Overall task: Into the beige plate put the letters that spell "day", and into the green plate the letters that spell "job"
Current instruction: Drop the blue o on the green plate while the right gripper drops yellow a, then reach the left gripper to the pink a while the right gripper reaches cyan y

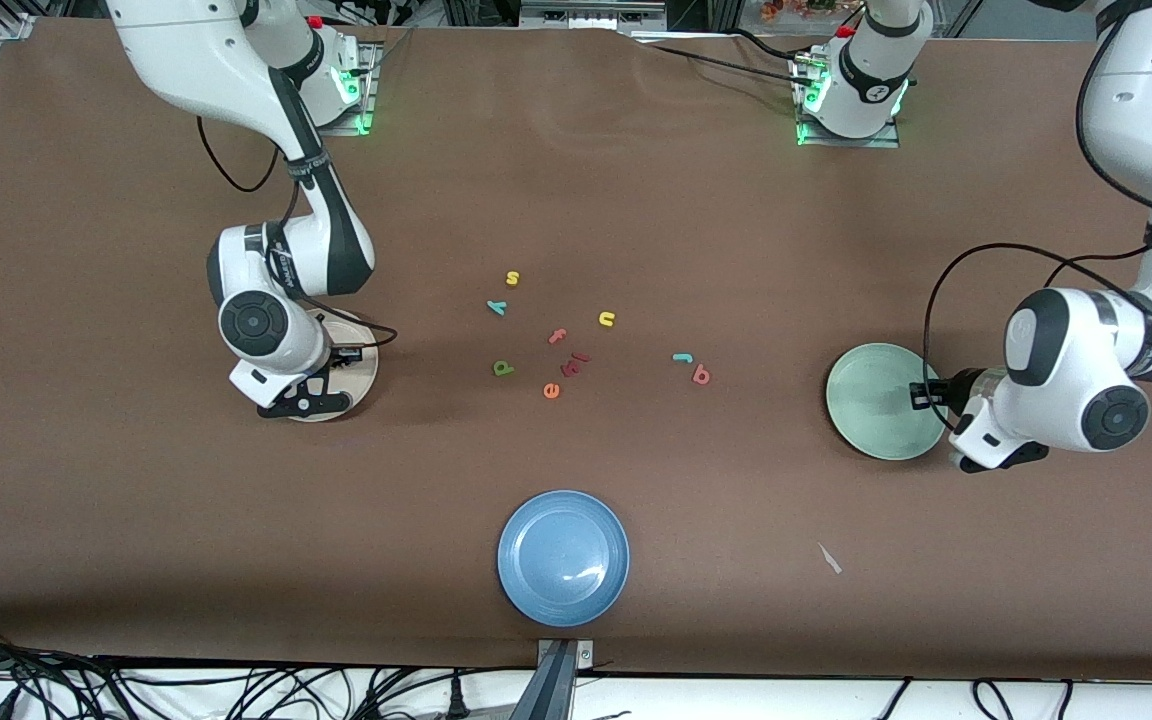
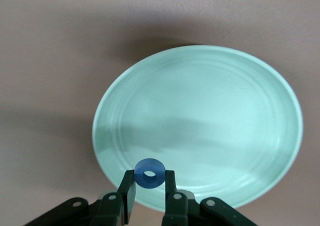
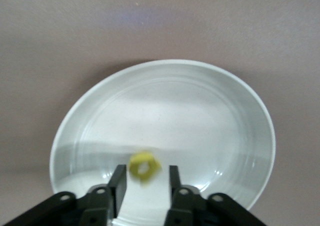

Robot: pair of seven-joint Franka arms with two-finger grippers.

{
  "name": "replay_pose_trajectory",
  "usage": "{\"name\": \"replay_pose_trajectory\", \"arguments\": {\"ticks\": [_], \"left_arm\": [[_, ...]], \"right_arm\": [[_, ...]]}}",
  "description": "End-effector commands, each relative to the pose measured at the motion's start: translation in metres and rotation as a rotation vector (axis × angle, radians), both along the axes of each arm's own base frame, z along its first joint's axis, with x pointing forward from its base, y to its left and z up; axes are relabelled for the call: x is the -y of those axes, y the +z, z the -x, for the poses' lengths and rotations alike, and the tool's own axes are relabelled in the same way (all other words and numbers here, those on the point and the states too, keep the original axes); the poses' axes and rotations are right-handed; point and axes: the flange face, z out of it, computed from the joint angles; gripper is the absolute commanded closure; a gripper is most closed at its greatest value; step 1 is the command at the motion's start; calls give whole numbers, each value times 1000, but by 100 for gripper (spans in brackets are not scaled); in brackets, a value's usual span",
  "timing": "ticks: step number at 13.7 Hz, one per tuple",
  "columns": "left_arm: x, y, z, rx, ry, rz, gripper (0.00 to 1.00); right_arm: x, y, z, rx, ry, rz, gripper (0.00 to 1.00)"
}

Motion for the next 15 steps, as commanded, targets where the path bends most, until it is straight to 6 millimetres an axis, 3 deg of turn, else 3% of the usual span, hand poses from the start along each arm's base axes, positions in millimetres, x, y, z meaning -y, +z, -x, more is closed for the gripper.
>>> {"name": "replay_pose_trajectory", "arguments": {"ticks": [1, 2, 3, 6, 8, 12, 15], "left_arm": [[-6, 3, 4, -12, -21, -15, 48], [-4, 8, 6, -27, -15, -18, 6], [-1, 29, 8, -38, -10, -18, 0], [34, 90, 17, -70, 7, 23, 0], [81, 115, 20, -56, 83, 27, 0], [189, 114, 17, 33, 244, 9, 8], [265, 73, 16, 101, 352, 24, 10]], "right_arm": [[-10, 14, 3, -6, 6, -33, 1], [-15, 23, 5, -23, -11, -41, 1], [-32, 32, 10, -31, -22, -74, 1], [-97, 39, 35, -31, -162, -106, 2], [-135, 39, 51, -14, -257, -110, 4], [-200, 18, 85, 39, -471, -119, 9], [-224, -4, 112, 93, -551, -135, 12]]}}
